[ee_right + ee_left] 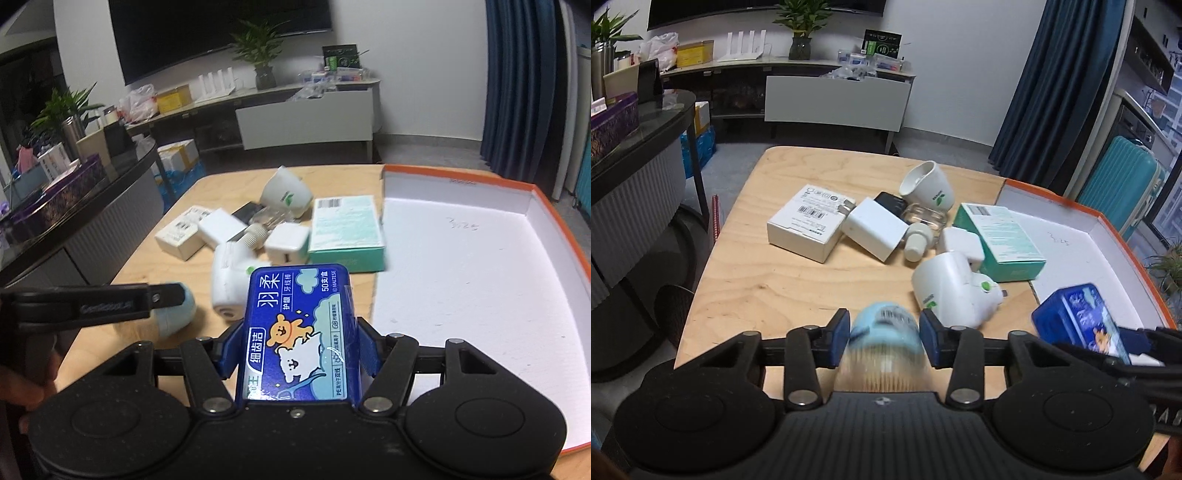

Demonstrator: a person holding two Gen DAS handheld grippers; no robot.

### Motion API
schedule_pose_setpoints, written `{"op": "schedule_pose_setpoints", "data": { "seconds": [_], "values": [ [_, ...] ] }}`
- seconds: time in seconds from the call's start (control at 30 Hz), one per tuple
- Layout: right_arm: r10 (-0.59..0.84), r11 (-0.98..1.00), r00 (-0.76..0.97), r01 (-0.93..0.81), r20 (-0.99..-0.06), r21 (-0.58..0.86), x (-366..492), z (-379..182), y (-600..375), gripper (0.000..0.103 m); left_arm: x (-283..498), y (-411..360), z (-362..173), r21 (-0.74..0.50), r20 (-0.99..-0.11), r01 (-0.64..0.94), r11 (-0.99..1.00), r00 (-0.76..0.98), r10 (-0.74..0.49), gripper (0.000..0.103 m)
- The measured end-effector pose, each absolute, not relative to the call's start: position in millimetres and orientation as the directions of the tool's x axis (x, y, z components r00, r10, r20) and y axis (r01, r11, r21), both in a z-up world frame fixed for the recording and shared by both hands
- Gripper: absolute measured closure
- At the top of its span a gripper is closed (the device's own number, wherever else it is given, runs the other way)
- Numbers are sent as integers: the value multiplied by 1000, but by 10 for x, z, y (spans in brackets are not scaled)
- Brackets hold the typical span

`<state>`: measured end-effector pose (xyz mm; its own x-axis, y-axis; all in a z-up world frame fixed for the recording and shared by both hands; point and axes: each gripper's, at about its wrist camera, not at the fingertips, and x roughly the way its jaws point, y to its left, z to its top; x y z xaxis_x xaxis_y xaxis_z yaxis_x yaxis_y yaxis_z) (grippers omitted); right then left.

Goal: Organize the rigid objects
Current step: 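Grasp the toothpick jar with the left tool while the right tool grasps the blue tissue pack, then carry the jar with the left tool into the white box while the right tool places the tissue pack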

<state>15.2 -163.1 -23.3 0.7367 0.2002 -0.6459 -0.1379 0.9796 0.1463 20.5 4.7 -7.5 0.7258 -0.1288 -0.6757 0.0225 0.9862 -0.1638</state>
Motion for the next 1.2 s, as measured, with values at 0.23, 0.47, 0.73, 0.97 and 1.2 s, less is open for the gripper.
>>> {"op": "schedule_pose_setpoints", "data": {
  "seconds": [0.23, 0.47, 0.73, 0.97, 1.2],
  "values": [
    [203, 978, 741, -124, -641, 167, 84, -213, -1762, 29, 167, 4, -149, -152, -691, 28, 988, 712, -126, 53],
    [204, 978, 741, -119, -639, 174, 73, -198, -1798, 29, 210, -77, -327, -104, -715, 17, 994, 694, -87, 48],
    [205, 977, 753, -114, -625, 183, 45, -136, -1850, 29, 139, -71, -232, -178, -701, 2, 984, 701, -128, 57],
    [187, 978, 775, -88, -604, 190, 9, -48, -2015, 29, 10, -287, 57, -227, -651, 44, 973, 737, -185, 56],
    [141, 982, 799, -38, -584, 185, -5, 66, -2292, 29, 109, -626, 238, -265, -616, 107, 958, 746, -253, 56]
  ]
}}
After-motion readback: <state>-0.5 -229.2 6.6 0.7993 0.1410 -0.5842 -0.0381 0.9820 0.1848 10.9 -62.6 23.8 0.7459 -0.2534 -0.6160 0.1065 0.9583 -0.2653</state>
